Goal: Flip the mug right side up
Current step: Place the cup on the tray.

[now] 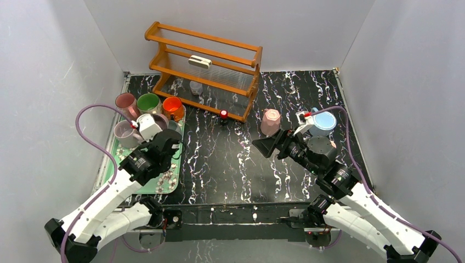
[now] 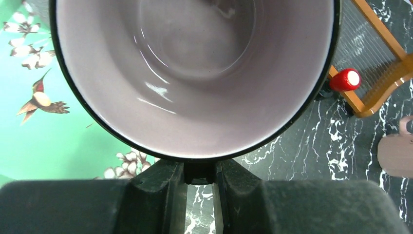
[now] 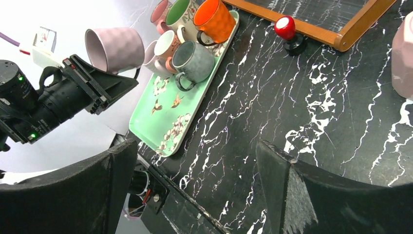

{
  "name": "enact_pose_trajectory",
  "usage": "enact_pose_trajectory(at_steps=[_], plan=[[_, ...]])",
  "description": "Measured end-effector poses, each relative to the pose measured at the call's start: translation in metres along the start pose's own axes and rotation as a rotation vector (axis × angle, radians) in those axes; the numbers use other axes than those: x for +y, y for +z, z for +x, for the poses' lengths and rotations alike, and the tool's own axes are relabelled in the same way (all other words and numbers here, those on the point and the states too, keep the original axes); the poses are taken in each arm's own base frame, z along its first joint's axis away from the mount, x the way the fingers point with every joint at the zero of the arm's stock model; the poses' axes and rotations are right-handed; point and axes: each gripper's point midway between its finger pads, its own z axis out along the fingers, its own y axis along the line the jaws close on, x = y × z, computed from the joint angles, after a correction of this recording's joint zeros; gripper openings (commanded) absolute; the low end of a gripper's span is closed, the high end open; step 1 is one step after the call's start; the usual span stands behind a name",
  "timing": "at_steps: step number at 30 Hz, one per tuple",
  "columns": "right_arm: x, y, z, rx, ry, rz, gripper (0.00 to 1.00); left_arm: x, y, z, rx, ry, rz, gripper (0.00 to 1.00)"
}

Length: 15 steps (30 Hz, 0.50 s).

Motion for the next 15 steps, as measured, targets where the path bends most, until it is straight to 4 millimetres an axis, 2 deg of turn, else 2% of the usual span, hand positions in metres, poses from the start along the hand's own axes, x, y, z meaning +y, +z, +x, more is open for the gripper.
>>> enact_pose_trajectory(at_steps=[9,15], plan=[[-0.009,-0.003,0.001,-0.002,-0.018,0.038,0.99,0.015,0.0,-0.007,-0.025,-0.025,-0.085,0.0],[-0.012,-0.003,0.002,-0.001,-0.028,0.053,0.99,0.027,0.014,-0.001,0.023,-0.053,-0.164,0.0]])
